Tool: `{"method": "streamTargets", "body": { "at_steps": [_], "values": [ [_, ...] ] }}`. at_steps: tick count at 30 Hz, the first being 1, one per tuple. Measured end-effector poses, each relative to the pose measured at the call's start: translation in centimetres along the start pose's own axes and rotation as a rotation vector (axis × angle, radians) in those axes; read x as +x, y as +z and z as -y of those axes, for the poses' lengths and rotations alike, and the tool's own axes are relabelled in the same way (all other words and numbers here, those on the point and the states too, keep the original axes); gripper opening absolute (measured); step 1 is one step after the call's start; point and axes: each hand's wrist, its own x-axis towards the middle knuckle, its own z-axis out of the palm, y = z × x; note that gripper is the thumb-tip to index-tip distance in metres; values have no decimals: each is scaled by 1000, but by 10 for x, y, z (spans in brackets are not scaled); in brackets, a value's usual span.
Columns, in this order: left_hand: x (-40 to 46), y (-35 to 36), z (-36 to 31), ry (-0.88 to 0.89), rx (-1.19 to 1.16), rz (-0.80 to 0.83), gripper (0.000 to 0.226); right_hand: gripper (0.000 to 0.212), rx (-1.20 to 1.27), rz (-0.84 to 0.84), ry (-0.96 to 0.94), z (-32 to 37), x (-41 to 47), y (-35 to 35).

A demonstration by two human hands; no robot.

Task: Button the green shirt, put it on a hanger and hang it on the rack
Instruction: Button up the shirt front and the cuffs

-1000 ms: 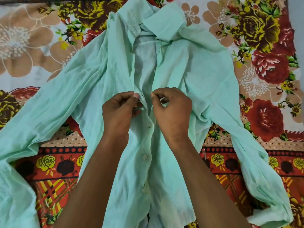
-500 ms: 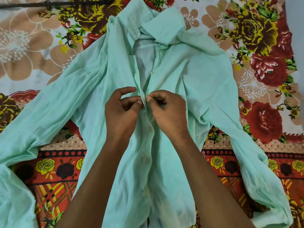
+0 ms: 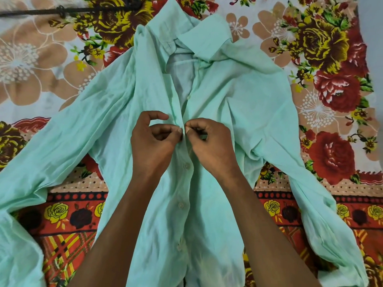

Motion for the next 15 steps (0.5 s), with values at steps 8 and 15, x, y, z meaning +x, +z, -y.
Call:
{"method": "streamTargets", "body": {
  "at_steps": [8,15],
  "values": [
    [0,6,1,-6,-40,-5,39,14,-9,-11,-48,-2,3,-2],
    [3,12,4,-54,-197,-16,42,15,-48,-100,-79,-6,5,8]
  ]
}}
